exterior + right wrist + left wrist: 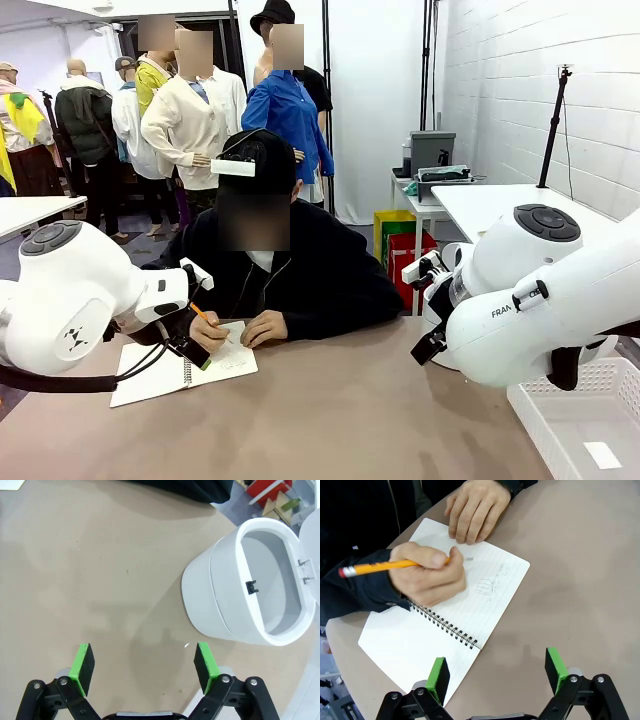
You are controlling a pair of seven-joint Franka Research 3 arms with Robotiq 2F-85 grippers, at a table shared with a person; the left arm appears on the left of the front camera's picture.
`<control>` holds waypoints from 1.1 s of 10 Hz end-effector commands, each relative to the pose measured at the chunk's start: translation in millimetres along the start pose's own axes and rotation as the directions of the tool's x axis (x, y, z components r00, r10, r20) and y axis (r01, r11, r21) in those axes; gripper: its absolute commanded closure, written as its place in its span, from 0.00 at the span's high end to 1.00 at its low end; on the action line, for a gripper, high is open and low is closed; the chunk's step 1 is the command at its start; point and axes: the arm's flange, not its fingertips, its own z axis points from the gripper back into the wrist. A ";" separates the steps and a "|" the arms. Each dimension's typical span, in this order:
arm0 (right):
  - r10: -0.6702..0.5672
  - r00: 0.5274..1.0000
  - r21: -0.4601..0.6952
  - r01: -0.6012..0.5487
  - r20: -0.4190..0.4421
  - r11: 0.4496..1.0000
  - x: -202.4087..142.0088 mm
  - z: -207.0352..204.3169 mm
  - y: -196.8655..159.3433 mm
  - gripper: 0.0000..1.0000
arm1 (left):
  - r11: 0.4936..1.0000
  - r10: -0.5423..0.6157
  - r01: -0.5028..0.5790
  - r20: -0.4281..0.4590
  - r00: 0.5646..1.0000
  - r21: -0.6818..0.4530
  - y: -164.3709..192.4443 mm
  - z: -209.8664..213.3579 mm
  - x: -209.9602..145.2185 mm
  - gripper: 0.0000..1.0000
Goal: Sort the paper based on its condition.
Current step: If a person hands you a paper, place it in the Organizing basket , and if it's crumpled, put it in the Trash can.
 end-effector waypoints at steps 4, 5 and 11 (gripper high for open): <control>0.000 1.000 0.000 0.000 0.000 1.000 0.0 0.0 -0.1 1.00 | 1.000 0.003 -0.003 0.000 1.000 0.000 1.4 0.0 -0.4 1.00; 0.000 1.000 0.000 0.000 0.000 1.000 0.0 0.0 -0.1 1.00 | 1.000 0.003 -0.003 0.000 1.000 0.000 1.4 0.0 -0.4 1.00; 0.000 1.000 0.000 0.000 0.000 1.000 0.0 0.0 -0.1 1.00 | 1.000 0.003 -0.003 0.000 1.000 0.000 1.4 0.0 -0.4 1.00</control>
